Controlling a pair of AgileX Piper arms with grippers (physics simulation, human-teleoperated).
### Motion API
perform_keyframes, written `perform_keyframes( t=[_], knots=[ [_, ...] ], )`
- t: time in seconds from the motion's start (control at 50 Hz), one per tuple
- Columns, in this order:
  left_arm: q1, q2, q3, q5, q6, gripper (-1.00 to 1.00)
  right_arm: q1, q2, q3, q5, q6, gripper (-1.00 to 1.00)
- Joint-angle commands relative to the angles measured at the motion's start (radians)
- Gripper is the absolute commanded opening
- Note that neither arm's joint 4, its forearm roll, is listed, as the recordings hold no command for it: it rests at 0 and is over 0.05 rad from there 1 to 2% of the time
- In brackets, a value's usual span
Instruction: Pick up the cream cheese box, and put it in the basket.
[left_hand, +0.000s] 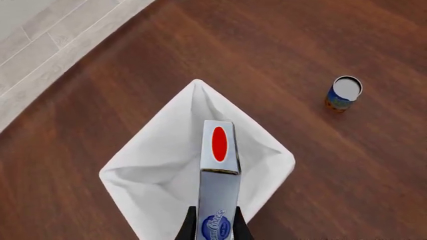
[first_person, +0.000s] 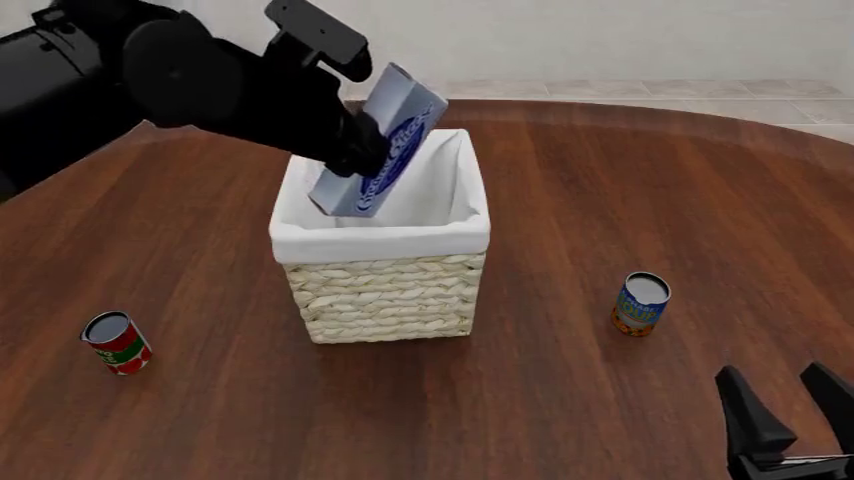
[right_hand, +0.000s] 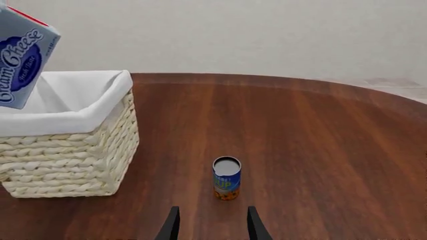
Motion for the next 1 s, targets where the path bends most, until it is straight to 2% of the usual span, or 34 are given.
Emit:
perform_keyframes(
  t=[0.02,0.22,0.24,0.26,0.36,0.54,0.64,0.66,1.0],
  knots=[
    [-0.007,-0.009,0.044,-0.03,0.022,-1.0,0.001,0.0,0.0,0.001,-0.004,1.0],
    [-0.001,-0.016,0.064,-0.033,0.032,-1.0,0.001,0.007,0.0,-0.005,-0.007,1.0],
    [0.011,-0.007,0.045,-0.024,0.013,-1.0,0.001,0.007,0.0,-0.005,-0.007,1.0],
    [0.011,-0.012,0.052,-0.025,0.03,-1.0,0.002,0.006,0.0,-0.003,-0.008,1.0],
    [0.024,0.004,0.033,-0.011,0.03,-1.0,0.005,0.017,0.0,-0.011,-0.01,1.0],
    [0.077,0.068,-0.052,0.034,0.047,-1.0,0.007,-0.006,0.0,0.015,-0.014,1.0],
    [0.092,0.089,-0.066,0.04,0.054,-1.0,0.007,-0.007,0.0,0.017,-0.015,1.0],
    [0.091,0.088,-0.059,0.038,0.07,-1.0,0.007,-0.007,0.0,0.017,-0.015,1.0],
    [0.088,0.121,-0.049,0.018,0.068,-1.0,0.008,-0.034,0.0,0.046,-0.016,1.0]
  ],
)
